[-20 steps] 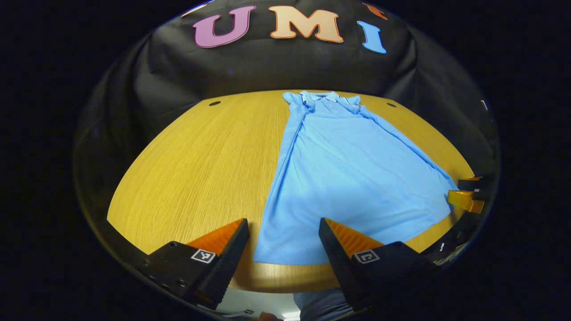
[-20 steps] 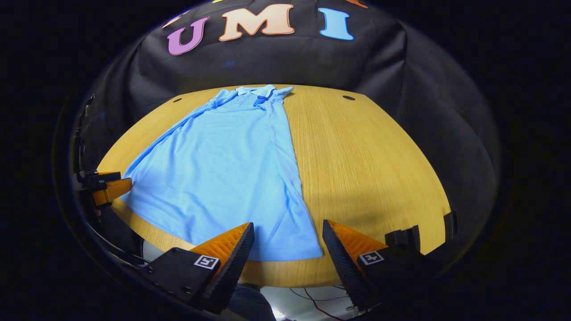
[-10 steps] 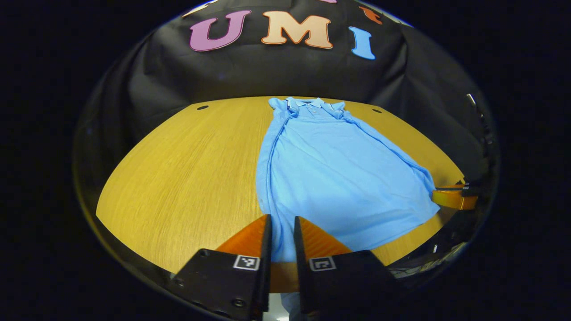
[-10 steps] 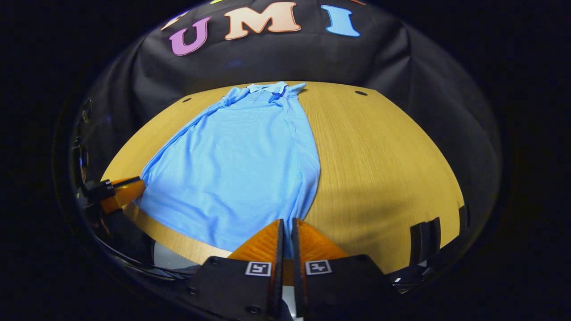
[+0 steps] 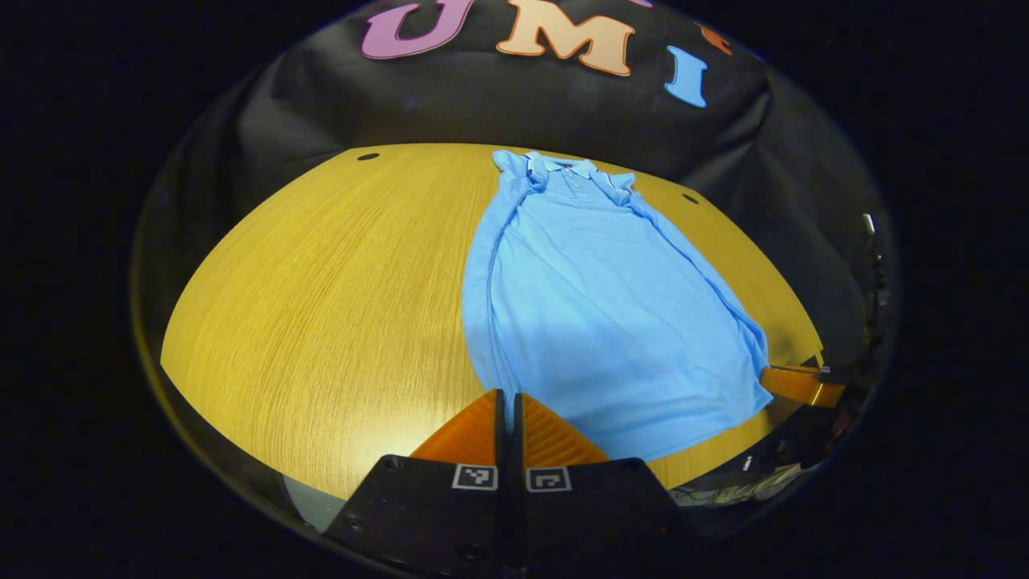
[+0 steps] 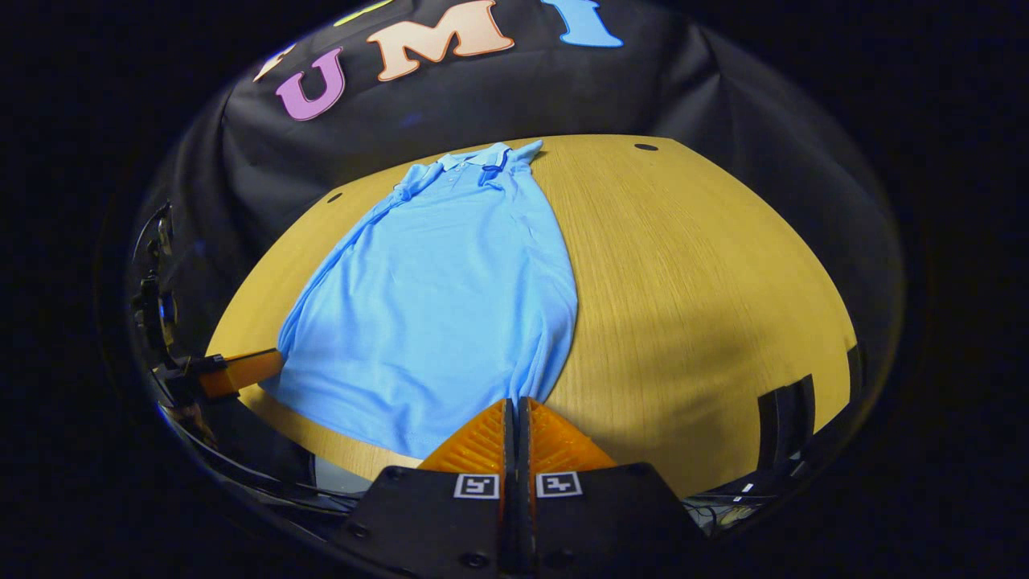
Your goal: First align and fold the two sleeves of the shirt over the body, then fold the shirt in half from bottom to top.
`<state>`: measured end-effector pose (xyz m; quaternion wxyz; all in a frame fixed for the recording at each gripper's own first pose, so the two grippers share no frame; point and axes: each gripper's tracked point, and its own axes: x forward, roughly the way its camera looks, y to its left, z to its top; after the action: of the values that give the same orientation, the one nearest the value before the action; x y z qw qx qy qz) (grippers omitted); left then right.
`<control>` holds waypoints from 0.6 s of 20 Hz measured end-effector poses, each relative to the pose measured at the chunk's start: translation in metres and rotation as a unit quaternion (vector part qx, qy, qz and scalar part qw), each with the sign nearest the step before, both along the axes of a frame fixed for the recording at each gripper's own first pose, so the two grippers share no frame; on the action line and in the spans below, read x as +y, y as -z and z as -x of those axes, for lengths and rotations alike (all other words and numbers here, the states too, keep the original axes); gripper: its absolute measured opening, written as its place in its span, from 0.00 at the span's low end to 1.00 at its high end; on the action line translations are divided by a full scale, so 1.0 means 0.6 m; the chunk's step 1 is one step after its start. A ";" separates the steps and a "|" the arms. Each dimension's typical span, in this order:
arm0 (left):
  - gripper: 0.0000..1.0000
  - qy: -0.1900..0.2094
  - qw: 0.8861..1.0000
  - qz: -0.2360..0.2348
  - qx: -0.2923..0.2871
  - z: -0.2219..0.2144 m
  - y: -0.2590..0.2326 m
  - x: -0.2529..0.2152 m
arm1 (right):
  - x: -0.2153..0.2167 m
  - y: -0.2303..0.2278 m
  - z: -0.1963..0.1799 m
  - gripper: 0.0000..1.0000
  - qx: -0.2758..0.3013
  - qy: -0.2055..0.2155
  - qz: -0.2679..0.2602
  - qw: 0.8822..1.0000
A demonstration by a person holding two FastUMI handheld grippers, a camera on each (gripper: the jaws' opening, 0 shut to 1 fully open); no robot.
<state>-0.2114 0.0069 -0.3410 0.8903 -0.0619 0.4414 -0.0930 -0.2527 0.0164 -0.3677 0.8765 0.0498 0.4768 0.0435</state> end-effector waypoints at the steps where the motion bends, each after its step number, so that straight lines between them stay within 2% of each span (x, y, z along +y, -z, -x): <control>1: 0.00 -0.002 1.000 0.006 0.004 -0.003 -0.005 -0.003 | 0.002 -0.010 -0.005 0.02 -0.005 -0.002 -0.003 1.000; 6: 0.00 -0.024 0.999 0.037 -0.021 -0.064 -0.073 -0.002 | 0.026 -0.062 -0.051 0.00 -0.030 -0.011 -0.031 0.999; 7: 0.01 -0.025 0.999 0.039 -0.027 -0.078 -0.084 0.000 | 0.029 -0.075 -0.064 0.03 -0.035 -0.008 -0.037 0.999; 12: 0.00 -0.014 0.997 0.037 -0.059 -0.145 -0.137 0.003 | 0.043 -0.138 -0.154 0.02 -0.078 -0.002 -0.053 0.996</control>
<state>-0.1247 0.0087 -0.2589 0.9133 -0.0954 0.3833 -0.0998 -0.1600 0.0424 -0.2850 0.9070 0.0917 0.4043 0.0742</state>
